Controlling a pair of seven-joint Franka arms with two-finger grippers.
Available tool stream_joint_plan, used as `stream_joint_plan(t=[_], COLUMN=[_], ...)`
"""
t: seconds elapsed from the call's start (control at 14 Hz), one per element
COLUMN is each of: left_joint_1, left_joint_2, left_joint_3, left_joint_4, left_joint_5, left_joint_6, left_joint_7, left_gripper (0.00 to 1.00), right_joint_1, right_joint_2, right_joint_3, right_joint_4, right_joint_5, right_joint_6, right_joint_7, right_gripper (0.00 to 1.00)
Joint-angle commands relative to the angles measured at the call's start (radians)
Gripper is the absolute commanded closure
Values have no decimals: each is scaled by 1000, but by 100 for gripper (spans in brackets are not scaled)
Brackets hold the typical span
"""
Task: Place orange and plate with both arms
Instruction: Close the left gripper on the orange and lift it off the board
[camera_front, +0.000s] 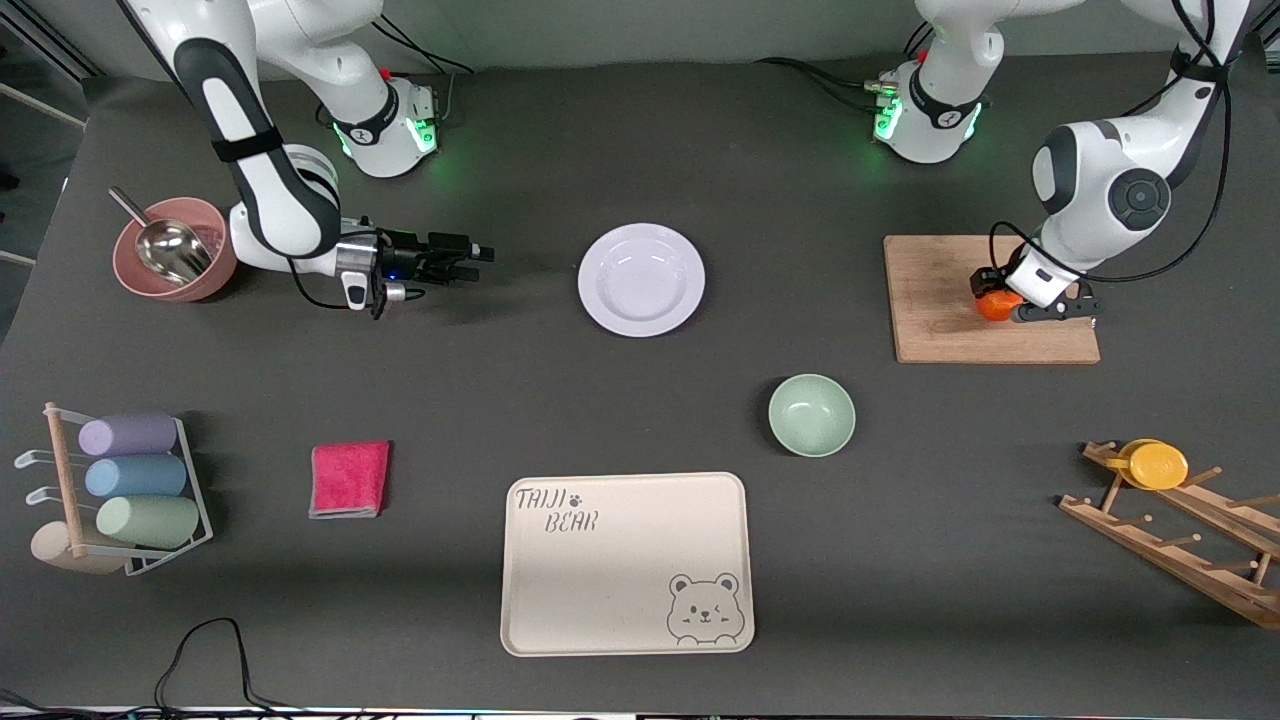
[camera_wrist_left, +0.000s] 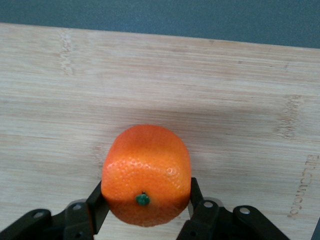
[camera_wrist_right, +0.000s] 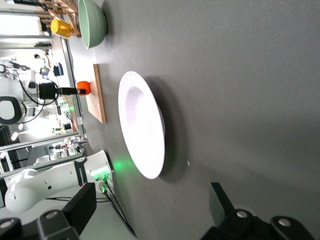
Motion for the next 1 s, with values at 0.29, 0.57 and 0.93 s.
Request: stream_joint_plan(t=[0.29,0.57,0.93], left_joint_1=[4,-14,-14], left_joint_2=[-17,-119,-157], left_joint_3=[-3,-35,-85], left_joint_4=[-2,116,597], left_joint_5=[6,6,-9], left_joint_6=[10,-195,-806], left_joint_7=[12,-8,-10], left_gripper=[100,100,100], right_joint_1=[13,11,9], right_joint_2=[198,262,276], right_joint_3=[-7,-7,-7], right_joint_4=[18,26,33], right_joint_5=[213,244,244], right_joint_6=[-90,-107,-117], right_joint_7=[-287,-372,-380], right_gripper=[0,0,1])
